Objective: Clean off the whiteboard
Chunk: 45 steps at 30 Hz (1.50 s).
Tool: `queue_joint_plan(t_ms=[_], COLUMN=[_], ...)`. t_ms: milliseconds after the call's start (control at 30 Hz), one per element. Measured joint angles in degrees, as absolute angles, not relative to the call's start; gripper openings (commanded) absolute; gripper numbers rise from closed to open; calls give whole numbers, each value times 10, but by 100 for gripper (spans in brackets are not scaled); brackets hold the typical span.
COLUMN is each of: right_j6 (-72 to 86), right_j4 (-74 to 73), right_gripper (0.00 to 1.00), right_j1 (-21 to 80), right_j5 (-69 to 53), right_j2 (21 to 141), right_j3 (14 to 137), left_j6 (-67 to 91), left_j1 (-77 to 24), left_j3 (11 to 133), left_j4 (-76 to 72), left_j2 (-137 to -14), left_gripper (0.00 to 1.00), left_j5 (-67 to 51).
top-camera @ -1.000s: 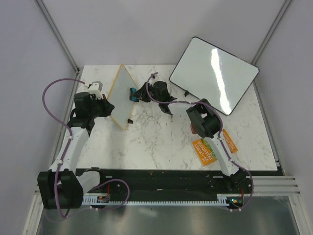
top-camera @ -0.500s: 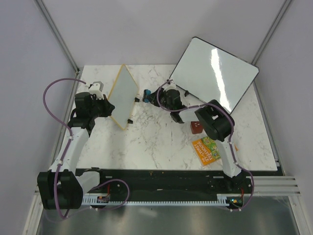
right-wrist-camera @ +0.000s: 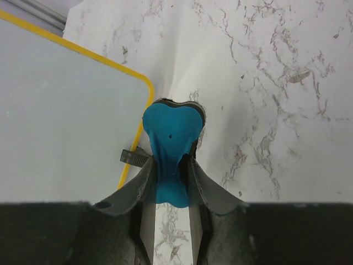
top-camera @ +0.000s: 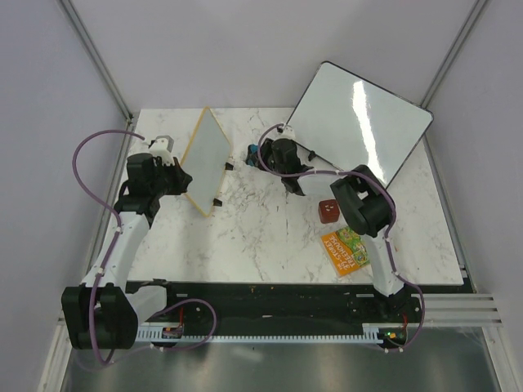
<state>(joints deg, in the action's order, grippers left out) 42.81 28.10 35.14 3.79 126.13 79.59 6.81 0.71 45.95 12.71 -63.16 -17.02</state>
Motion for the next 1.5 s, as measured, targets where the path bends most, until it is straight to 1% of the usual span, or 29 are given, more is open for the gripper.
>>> queue_joint_plan(t_ms=[133, 167, 200, 233, 267, 300, 333, 367, 400, 433, 467, 533, 667, 867, 1067, 1100, 1333, 1500], right_j6=[417, 416, 415, 415, 413, 412, 411, 410, 409, 408, 407, 407, 406, 406, 406, 406, 406, 406], right_j4=[239, 229, 220, 214, 206, 199, 190, 183, 179, 175, 168, 168, 166, 166, 166, 166, 166, 183], right_gripper=[0, 6, 8, 13, 21, 26, 30, 37, 40, 42, 47, 49, 56, 63, 64, 64, 66, 64], right_j1=[351, 351, 351, 351, 351, 351, 352, 351, 352, 352, 351, 352, 352, 352, 352, 352, 352, 353], right_j5=[34, 33, 33, 33, 33, 33, 33, 33, 33, 33, 33, 33, 33, 33, 33, 33, 33, 33], right_j2=[1284, 1290, 1294, 1297, 1300, 1303, 1306, 1308, 1310, 1312, 1312, 1312, 1312, 1312, 1312, 1312, 1312, 1310], right_j3=[850, 860, 866, 868, 871, 873, 874, 874, 874, 874, 874, 875, 875, 875, 875, 875, 875, 861], left_j6=[74, 76, 78, 80, 84, 87, 90, 94, 96, 97, 100, 102, 105, 106, 107, 107, 107, 107], left_j1=[5, 5, 5, 4, 4, 3, 3, 2, 2, 3, 4, 6, 6, 6, 6, 6, 6, 6], left_j3=[460, 461, 461, 461, 461, 461, 462, 462, 462, 462, 462, 462, 462, 462, 462, 462, 462, 462], left_j4=[129, 130, 131, 131, 132, 132, 132, 133, 135, 139, 153, 157, 184, 205, 207, 208, 211, 226], left_j2=[-632, -632, -632, -632, -632, -632, -632, -632, -632, -632, -632, -633, -633, -634, -634, -634, -621, -568], left_gripper=[2, 2, 2, 4, 6, 9, 14, 19, 26, 29, 35, 42, 48, 63, 77, 80, 90, 98], left_j5=[-163, -162, -160, -158, -155, -154, -151, -150, -147, -136, -108, -99, -62, -42, -29, -27, -14, 5])
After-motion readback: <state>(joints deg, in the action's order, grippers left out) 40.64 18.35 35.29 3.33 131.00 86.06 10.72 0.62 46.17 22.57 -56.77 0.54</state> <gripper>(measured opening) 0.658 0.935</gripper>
